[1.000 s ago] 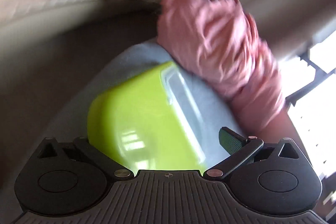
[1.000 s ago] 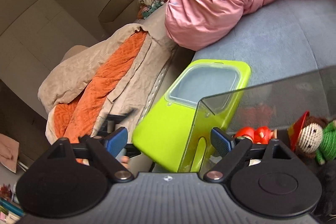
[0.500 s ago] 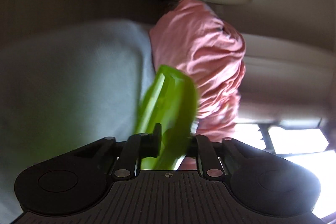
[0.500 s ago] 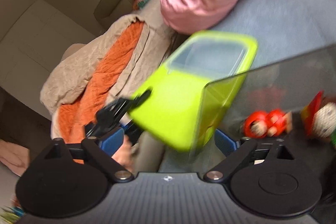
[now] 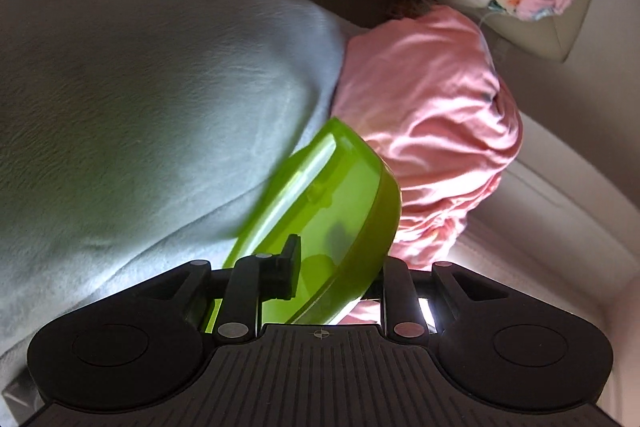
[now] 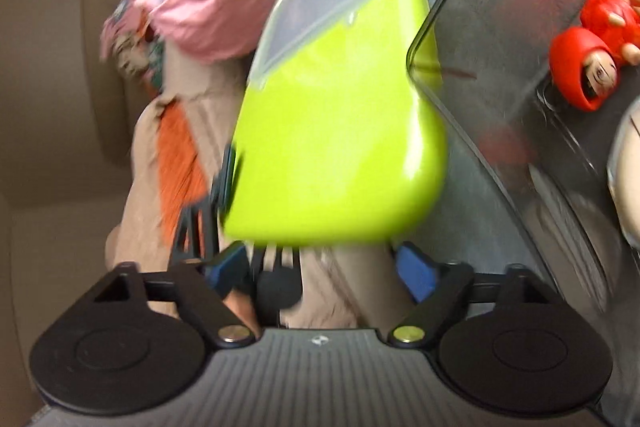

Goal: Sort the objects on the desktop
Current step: 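Grasp the lime green lid rim with the right tool while the left tool grips its other rim, then lift and flip the lime green lid over the clear box with both tools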

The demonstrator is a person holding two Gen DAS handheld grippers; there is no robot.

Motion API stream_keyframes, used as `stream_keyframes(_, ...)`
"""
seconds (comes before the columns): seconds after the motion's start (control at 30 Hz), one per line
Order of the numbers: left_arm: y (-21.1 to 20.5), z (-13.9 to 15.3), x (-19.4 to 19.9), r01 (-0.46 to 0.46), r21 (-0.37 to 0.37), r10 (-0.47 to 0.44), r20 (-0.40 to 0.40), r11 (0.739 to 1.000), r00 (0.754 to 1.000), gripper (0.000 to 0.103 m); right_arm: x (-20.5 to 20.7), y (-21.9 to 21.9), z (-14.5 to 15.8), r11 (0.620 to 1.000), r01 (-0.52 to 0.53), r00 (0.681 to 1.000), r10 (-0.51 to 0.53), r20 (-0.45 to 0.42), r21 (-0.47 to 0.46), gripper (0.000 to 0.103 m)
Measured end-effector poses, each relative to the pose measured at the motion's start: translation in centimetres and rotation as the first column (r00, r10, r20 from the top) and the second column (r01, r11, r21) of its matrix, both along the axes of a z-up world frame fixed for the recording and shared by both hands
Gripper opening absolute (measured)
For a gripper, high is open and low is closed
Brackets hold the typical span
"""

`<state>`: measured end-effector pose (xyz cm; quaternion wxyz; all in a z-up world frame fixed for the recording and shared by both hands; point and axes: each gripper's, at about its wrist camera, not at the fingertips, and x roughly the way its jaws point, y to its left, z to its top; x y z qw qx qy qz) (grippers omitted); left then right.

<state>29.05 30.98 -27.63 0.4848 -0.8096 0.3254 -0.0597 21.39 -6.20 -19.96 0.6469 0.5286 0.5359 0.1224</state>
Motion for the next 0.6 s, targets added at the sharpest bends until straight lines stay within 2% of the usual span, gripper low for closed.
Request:
stream_keyframes(0.17,1.0,-2.5,-1.3,-0.050,-0.094,0.054,0.033,0.994,0.998,0.027,2.2,2.3,-2.5,0.996,0.087,0.991,-0.084,-0.103,0.024,0.084)
stream_keyframes(0.2,1.1,-2.7,-1.5,-0.055,-0.103,0.060,0.044,0.993,0.997,0.028,2.2,2.4,-2.4,0.997,0.069,0.995,-0.067,-0.068,0.024,0.082)
stream_keyframes(0.27,1.1,-2.6,-1.7,-0.054,-0.078,0.060,0.069,0.995,0.996,0.045,1.9,2.8,-1.5,0.999,0.030,0.999,-0.030,0.028,-0.023,0.061)
stream_keyframes(0.3,1.0,-2.2,-1.6,-0.051,-0.044,0.055,0.079,0.998,0.995,0.052,1.9,3.2,-0.8,0.998,-0.003,0.996,0.008,0.089,-0.057,0.041)
stream_keyframes(0.33,0.9,-1.8,-1.6,-0.040,-0.014,0.041,0.090,0.999,0.995,0.064,1.9,3.6,-0.1,0.995,-0.032,0.988,0.045,0.147,-0.094,0.036)
stream_keyframes(0.4,-0.2,-1.2,-1.2,-0.043,0.030,0.040,0.105,0.999,0.994,0.078,2.0,4.1,1.8,0.982,-0.065,0.963,0.108,0.248,-0.177,0.030)
stream_keyframes(0.43,-0.8,-0.9,-1.0,-0.045,0.052,0.039,0.113,0.998,0.993,0.089,2.1,4.4,2.7,0.973,-0.078,0.946,0.140,0.291,-0.215,0.026)
stream_keyframes(0.47,-1.3,-0.6,-0.9,-0.047,0.074,0.038,0.121,0.996,0.992,0.093,2.4,4.4,3.3,0.968,-0.089,0.936,0.162,0.311,-0.236,0.025)
stream_keyframes(0.53,-2.4,0.1,-0.5,-0.052,0.117,0.035,0.136,0.992,0.990,0.093,3.4,3.9,4.3,0.959,-0.099,0.926,0.186,0.328,-0.264,0.022)
stream_keyframes(0.6,-3.4,0.6,-0.1,-0.057,0.155,0.034,0.152,0.986,0.988,0.089,4.3,3.2,4.8,0.955,-0.095,0.923,0.190,0.335,-0.279,0.021)
